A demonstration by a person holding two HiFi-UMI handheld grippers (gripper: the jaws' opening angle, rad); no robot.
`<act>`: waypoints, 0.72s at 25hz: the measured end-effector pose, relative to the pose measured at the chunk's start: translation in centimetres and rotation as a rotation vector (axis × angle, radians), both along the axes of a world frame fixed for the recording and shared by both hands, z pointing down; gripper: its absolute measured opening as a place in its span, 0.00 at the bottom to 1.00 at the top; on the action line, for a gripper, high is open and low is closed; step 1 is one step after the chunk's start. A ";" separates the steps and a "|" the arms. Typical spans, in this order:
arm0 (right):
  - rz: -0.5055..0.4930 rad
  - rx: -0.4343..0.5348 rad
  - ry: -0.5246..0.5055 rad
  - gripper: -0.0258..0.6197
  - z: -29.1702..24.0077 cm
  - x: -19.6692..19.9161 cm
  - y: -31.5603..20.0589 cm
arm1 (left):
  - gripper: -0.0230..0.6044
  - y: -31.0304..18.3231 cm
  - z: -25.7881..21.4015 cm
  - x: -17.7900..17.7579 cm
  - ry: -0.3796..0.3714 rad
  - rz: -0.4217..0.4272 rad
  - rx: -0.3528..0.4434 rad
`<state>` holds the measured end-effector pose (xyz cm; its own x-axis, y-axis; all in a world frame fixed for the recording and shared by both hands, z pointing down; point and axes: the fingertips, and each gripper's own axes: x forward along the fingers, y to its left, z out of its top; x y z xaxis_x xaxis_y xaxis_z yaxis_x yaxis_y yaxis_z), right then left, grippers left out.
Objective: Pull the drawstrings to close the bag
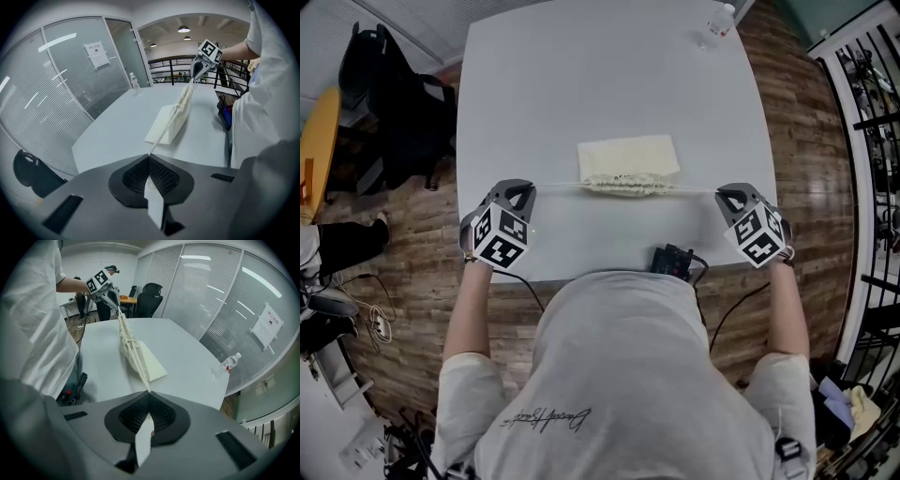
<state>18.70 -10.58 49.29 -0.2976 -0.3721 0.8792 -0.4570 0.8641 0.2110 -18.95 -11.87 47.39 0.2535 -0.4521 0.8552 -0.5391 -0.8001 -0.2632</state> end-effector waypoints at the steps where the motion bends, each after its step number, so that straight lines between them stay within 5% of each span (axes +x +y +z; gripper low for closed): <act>1: 0.000 0.003 0.003 0.07 -0.2 0.2 0.0 | 0.05 -0.1 -0.1 -0.2 -0.003 0.001 0.003; 18: 0.039 0.009 0.036 0.07 -1.7 4.5 0.7 | 0.05 0.2 -1.4 -2.4 -0.018 -0.018 0.031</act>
